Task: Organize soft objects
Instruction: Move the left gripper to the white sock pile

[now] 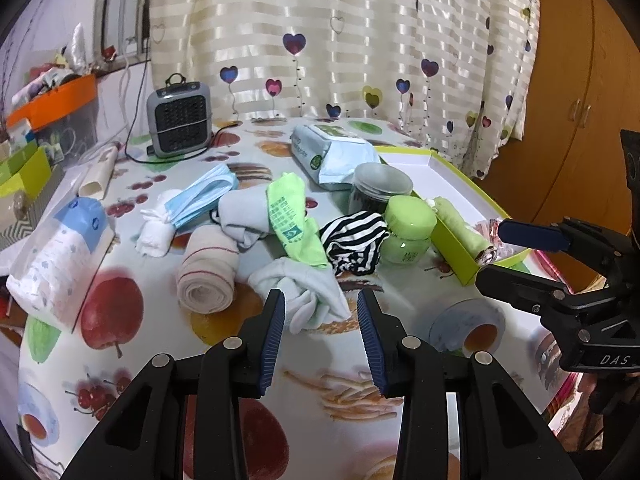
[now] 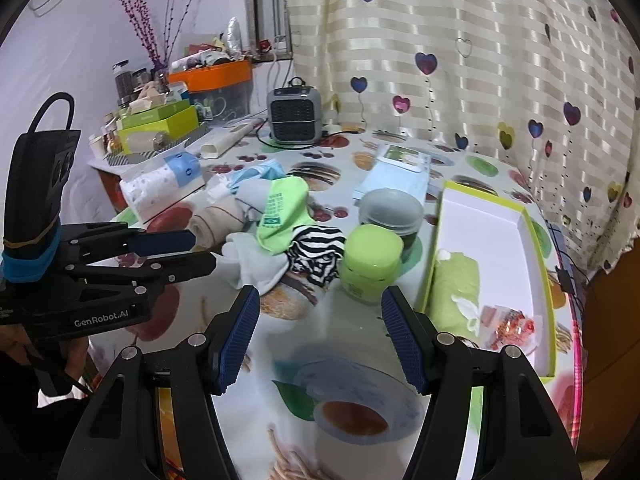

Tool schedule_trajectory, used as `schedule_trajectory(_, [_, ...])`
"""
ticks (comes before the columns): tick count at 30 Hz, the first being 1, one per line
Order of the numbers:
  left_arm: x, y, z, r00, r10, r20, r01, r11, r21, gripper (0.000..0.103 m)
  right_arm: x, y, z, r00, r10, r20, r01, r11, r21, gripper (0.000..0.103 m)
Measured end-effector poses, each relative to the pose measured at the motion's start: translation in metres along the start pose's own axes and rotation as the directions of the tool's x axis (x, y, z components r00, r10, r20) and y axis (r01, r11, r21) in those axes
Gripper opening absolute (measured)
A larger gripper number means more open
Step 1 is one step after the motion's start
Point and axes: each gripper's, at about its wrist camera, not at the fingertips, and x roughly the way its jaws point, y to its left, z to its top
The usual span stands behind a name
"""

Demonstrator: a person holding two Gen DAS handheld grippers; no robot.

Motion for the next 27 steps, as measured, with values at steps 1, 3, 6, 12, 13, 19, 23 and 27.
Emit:
schedule_trajectory(1, [-0.001,0.002,-0.001,1.000,-0.005,0.002,0.005,1.000,-0.006,0.036,0.001,0.002,0.001,1.000,0.004,0.000,-0.004,1.000,-0.006,0.064])
schedule_trajectory(3, [-0.002,0.006,-0.001,1.000,-0.018,0.001,0.018,1.000,-0.021,0.036,0.002,0.006,0.001,1.000,0.008,0.006,-0.008,1.000,-0.021,0.064])
schedule_trajectory(6, [-0.004,0.011,-0.003,1.000,-0.014,0.003,0.014,1.000,-0.028,0.036,0.006,0.009,0.002,1.000,0.022,0.000,-0.021,0.999,-0.026,0.064])
schedule_trajectory(12, [-0.012,0.023,-0.003,1.000,-0.006,0.029,0.007,0.998,-0.058,0.036,0.012,0.009,0.002,0.998,0.067,-0.014,-0.067,0.998,0.001,0.064])
schedule_trajectory(13, [-0.013,0.025,-0.002,0.999,0.000,0.034,0.002,0.998,-0.060,0.036,0.013,0.009,0.002,0.997,0.075,-0.013,-0.074,0.997,0.011,0.064])
schedule_trajectory(19, [-0.008,0.030,-0.002,0.999,0.021,0.024,-0.020,0.998,-0.055,0.036,0.017,0.010,0.002,0.996,0.084,-0.024,-0.084,0.996,0.014,0.064])
schedule_trajectory(23, [0.001,0.030,-0.002,1.000,-0.003,0.006,0.004,0.998,-0.057,0.036,0.020,0.009,0.003,0.996,0.085,-0.032,-0.084,0.996,0.012,0.064])
schedule_trajectory(27, [0.012,0.033,0.000,0.999,-0.044,-0.003,0.044,0.996,-0.082,0.036,0.023,0.005,0.003,0.996,0.080,-0.034,-0.079,0.997,0.019,0.064])
